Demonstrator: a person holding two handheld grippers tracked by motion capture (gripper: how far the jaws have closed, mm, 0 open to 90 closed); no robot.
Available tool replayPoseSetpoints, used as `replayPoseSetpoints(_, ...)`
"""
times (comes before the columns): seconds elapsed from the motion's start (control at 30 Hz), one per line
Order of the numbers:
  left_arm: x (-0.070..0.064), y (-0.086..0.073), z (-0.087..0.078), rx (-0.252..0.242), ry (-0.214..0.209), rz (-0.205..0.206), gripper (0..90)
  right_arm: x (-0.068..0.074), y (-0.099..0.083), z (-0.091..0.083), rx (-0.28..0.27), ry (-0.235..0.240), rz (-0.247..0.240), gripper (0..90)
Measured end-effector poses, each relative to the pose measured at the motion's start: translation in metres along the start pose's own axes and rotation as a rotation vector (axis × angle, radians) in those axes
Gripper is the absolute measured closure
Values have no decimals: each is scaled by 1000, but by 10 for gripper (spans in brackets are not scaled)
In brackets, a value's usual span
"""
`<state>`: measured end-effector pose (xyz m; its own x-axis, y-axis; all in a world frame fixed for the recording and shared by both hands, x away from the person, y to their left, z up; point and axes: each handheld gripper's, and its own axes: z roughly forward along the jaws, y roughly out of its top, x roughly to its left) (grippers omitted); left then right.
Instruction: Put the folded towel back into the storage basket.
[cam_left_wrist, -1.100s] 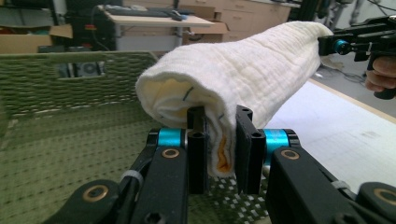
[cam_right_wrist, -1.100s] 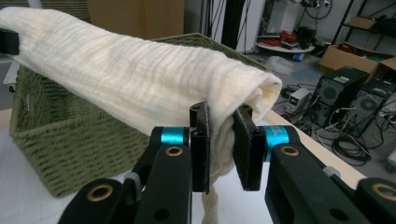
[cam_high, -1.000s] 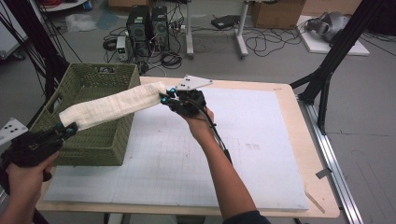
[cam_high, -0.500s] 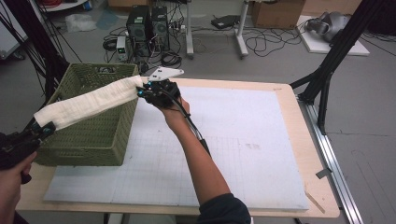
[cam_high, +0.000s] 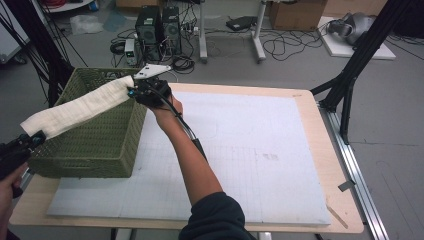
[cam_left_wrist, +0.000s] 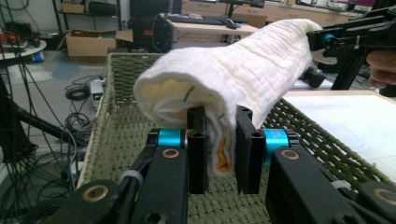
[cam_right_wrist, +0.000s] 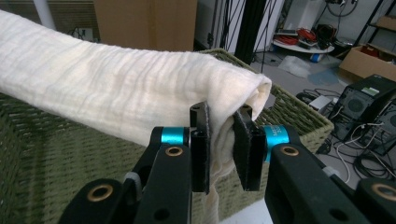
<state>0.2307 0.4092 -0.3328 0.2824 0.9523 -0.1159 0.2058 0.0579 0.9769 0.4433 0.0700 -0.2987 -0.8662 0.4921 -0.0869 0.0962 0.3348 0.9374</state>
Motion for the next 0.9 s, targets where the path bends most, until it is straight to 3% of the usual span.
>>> replayPoseSetpoints(0.37,8,-5,-2,22,24,2,772,5,6,34,33,-29,4,787)
replayPoseSetpoints(0.9,16,-6,8,71,50,12,768,8,15,56,55,-88,10,787)
